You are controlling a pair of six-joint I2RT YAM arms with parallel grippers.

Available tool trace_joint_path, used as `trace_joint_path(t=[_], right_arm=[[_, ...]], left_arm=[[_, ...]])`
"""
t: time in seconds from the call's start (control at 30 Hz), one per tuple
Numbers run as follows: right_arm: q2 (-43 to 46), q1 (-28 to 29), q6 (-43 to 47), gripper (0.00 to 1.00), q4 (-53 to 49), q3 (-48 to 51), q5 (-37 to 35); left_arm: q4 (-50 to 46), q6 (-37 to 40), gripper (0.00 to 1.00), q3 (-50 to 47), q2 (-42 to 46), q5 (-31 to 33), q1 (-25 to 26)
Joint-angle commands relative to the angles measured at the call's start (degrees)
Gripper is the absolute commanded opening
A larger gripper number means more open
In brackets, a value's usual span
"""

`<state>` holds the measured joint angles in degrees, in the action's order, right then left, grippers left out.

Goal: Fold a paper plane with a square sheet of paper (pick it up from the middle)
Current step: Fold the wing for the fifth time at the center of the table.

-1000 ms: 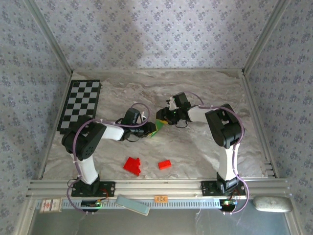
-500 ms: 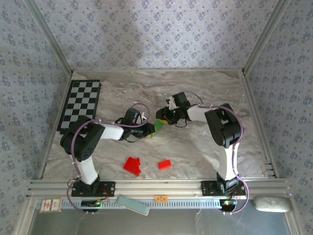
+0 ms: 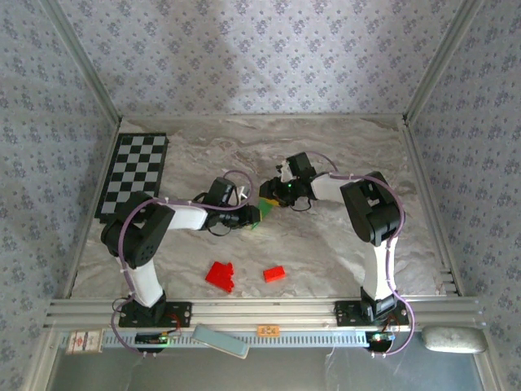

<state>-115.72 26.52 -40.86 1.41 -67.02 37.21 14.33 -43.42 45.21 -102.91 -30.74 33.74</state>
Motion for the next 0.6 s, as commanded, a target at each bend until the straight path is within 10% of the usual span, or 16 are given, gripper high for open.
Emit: trace_joint_path(t=[0.0, 0.57], right_arm=[[-1.9, 0.2, 1.0, 0.46, -3.8, -0.8, -1.8], [-1.3, -0.2, 0.5, 0.46, -4.7, -3.3, -0.1]], left_arm=[[-7.7, 5.2, 0.26, 0.7, -2.2, 1.5, -0.2], [-10.3, 10.8, 0.16, 2.6, -4.6, 0.5, -0.2]])
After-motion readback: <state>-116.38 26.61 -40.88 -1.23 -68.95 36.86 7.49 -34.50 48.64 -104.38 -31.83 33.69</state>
